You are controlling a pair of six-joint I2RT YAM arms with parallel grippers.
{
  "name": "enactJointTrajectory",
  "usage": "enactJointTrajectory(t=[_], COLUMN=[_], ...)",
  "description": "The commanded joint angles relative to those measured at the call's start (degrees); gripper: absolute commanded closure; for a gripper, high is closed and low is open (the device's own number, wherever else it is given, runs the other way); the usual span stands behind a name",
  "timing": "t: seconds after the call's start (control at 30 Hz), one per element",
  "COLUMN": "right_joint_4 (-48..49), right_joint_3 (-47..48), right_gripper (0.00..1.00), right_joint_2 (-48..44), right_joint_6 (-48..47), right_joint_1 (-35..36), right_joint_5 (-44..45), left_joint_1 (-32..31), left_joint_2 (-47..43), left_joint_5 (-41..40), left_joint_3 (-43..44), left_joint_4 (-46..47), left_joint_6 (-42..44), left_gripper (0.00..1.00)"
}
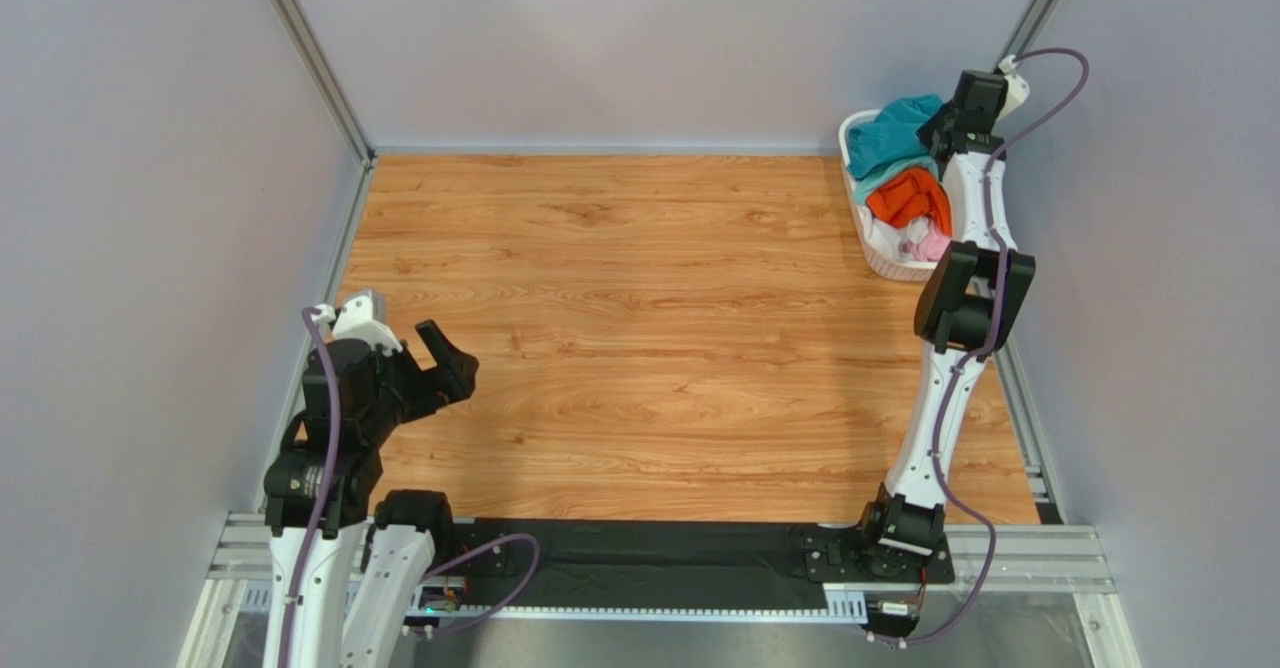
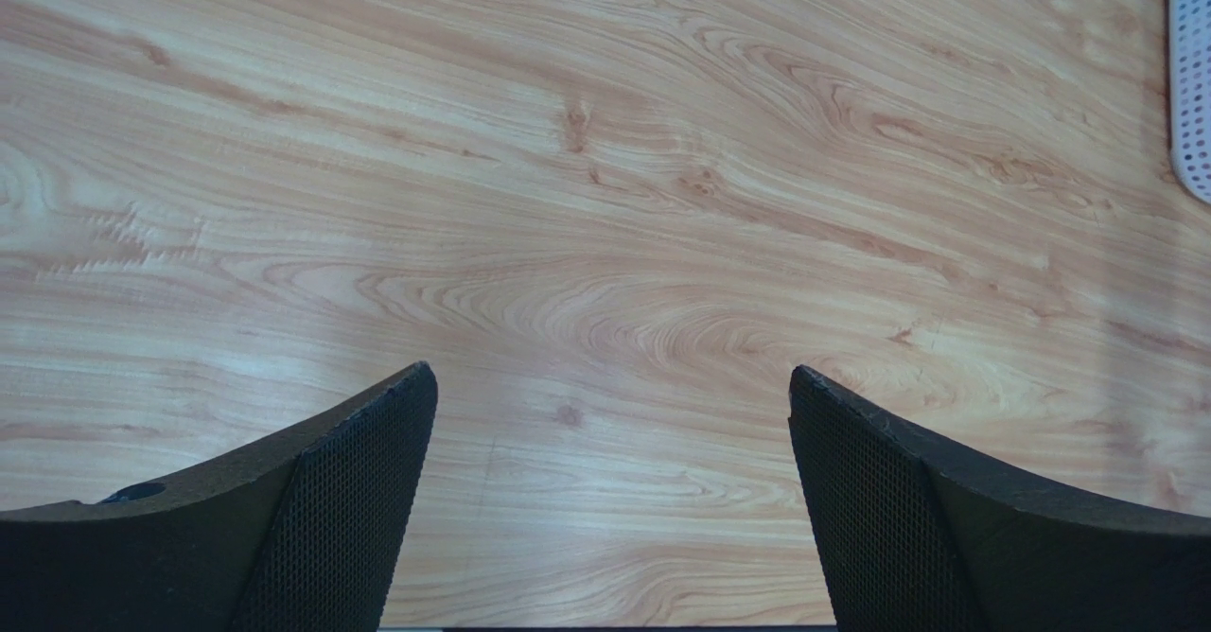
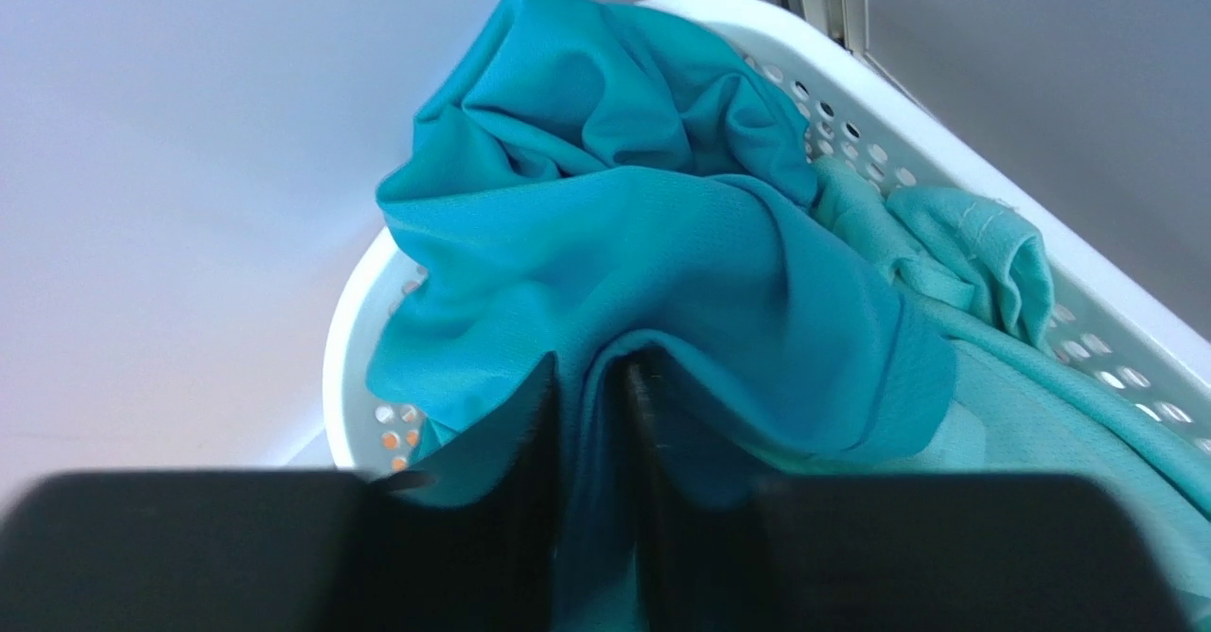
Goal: Fold and stack the t-shirts
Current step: Grab the tshirt from the pile
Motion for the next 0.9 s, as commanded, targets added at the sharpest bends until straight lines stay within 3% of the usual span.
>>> enactJointTrajectory(t=[0.0,0.03,0.07,0.87], right_joint_4=[4.3,4.3,4.2,6.8], right_joint_3=[2.6,2.6,2.5,4.1], right_gripper=[0.8,0.85,1.0,1.0], right_joint_2=[0.2,-0.2,-0.3,-18.0], right_joint_6=[0.2,0.2,0.0,-8.1], right_joint_1=[-0.2,-0.2,-0.2,1.5], right_joint_5=[-0.4,-0.4,-0.5,-5.8], left_joint_1=[-0.1,-0.1,-0.1,0.0], left_joint_2=[0.6,0.6,0.6,1.0], left_joint_5=[-0.3,-0.3,-0.3,-0.3], left_joint_3=[0.1,0.1,0.0,0.1], left_joint_4=[0.7,0.7,0.8,0.5], left_joint_6=[-0.2,-0.3,-0.3,-0.4], left_gripper=[0.0,0.0,0.0,0.0])
